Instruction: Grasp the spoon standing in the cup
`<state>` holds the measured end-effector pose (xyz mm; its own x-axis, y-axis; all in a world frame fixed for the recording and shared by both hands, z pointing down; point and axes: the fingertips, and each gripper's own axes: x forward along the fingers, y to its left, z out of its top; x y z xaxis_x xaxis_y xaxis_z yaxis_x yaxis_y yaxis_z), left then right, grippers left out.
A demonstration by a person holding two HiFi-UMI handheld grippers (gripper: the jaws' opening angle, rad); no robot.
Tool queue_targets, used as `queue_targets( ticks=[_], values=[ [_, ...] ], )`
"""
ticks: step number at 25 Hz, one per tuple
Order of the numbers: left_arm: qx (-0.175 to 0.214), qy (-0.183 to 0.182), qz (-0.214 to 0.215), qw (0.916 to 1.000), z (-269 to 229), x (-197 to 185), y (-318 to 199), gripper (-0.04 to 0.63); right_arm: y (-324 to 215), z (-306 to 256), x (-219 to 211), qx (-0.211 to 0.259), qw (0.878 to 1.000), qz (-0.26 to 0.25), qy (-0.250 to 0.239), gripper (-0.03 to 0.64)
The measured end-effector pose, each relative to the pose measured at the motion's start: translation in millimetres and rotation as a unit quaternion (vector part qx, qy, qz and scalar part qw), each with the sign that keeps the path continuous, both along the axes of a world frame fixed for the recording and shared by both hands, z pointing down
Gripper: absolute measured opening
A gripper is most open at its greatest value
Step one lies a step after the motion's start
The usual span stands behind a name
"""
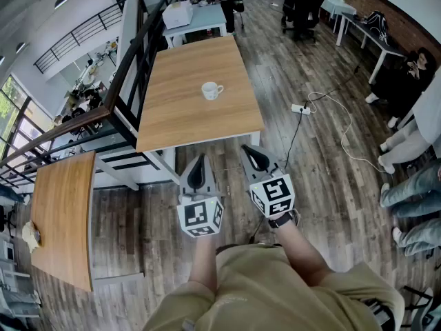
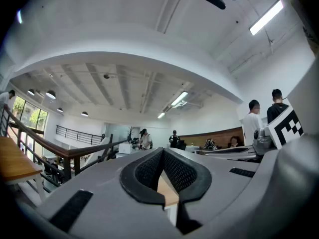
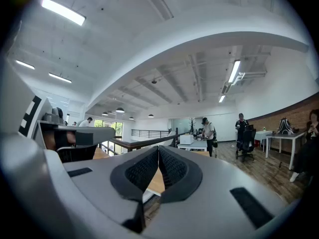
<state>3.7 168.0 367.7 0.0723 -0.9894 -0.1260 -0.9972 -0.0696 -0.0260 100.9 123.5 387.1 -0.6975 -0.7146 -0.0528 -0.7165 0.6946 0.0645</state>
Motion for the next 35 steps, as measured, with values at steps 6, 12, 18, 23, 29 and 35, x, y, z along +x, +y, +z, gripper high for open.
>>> queue_targets(
  ticks=[6, 12, 18, 23, 29, 35],
  values=[
    [-0.017, 0.007, -0.002, 0.9998, 16.4, 12.0, -2.2, 0.012, -6.1, 20.7, -0.3, -0.028, 0.999, -0.031, 0.001, 0.017],
    [-0.024, 0.014, 0.002, 0.9996, 31.1, 3.5, -30.4, 0.011, -22.8, 31.6, -18.3, -0.033, 0.998, -0.047, -0.002, 0.017],
    [-0.040, 0.028, 0.018, 0.9986, 47.3, -33.1, -106.8, 0.011, -93.9, 46.9, -55.5, -0.049, 0.998, -0.040, 0.006, 0.017],
    [-0.030, 0.040, 0.035, 0.9981, 38.4, -74.4, -188.4, 0.012, -168.8, 32.7, -101.4, -0.034, 0.998, -0.043, 0.009, 0.017],
    [-0.025, 0.052, 0.065, 0.9962, 35.5, -125.3, -278.6, 0.012, -257.1, 27.4, -154.1, -0.026, 0.999, -0.026, 0.015, 0.017],
    [-0.046, 0.048, 0.095, 0.9933, 46.3, -175.8, -341.0, 0.011, -331.6, 36.8, -212.6, -0.047, 0.999, -0.008, 0.004, 0.017]
  ],
)
